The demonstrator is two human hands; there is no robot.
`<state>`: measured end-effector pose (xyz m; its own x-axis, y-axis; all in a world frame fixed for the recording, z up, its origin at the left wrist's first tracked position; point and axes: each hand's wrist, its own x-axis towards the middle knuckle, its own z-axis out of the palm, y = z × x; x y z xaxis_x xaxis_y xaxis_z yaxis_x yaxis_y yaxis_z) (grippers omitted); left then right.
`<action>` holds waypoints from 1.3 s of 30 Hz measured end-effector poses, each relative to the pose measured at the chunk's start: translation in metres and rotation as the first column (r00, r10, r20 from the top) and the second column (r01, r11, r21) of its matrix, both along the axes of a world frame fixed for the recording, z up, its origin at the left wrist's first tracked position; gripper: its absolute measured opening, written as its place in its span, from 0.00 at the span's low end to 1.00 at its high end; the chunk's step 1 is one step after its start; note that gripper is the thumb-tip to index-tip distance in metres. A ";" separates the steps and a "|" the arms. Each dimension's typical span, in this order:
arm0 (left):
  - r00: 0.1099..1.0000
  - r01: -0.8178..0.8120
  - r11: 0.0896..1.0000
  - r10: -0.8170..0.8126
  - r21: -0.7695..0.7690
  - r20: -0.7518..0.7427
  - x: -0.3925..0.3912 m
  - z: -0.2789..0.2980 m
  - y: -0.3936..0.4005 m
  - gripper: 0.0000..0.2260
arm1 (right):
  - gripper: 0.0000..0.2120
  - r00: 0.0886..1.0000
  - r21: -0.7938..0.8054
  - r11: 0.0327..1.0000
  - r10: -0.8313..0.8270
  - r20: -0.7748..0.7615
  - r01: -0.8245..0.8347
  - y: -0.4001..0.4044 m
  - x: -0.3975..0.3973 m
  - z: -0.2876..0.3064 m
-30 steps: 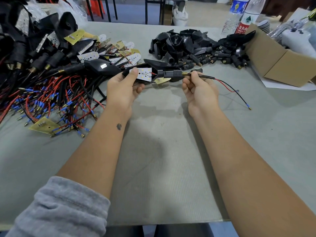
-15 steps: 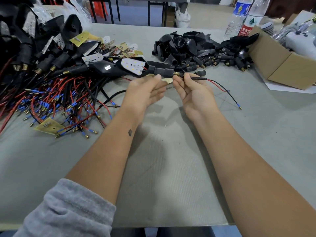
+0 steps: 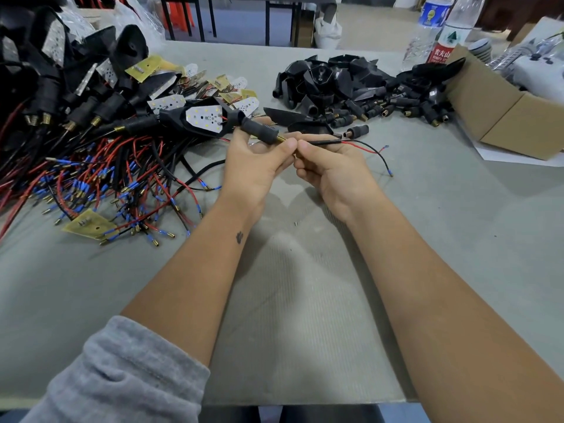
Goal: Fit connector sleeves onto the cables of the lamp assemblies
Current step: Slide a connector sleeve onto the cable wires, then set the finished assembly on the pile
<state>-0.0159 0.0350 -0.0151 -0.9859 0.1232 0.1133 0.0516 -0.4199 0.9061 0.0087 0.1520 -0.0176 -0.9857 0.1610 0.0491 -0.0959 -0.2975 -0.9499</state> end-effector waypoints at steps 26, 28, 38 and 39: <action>0.946 -0.293 0.953 0.277 0.079 0.168 -0.021 -0.004 -0.014 0.14 | 0.20 0.989 -0.102 0.984 -0.146 -0.007 0.145 0.016 -0.003 0.004; 0.942 -0.325 0.939 0.311 0.111 0.129 -0.024 -0.002 -0.021 0.13 | 0.25 0.999 -0.014 0.999 -0.037 0.011 0.037 0.010 -0.002 0.006; 0.980 -0.199 0.934 0.191 -0.296 -0.057 -0.035 0.038 -0.076 0.10 | 0.22 0.967 0.666 0.745 0.145 -0.211 0.033 -0.044 0.020 0.006; 0.983 -0.183 0.918 0.172 -0.352 -0.062 -0.039 0.047 -0.087 0.09 | 0.22 0.944 0.741 0.669 0.204 -0.258 0.058 -0.053 0.020 0.008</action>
<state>-0.0545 -0.0520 0.0319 -0.9922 -0.0161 0.1237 0.1244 -0.0530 0.9908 0.0290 0.0989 -0.0097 -0.9058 -0.1280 0.4039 -0.4150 0.4602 -0.7849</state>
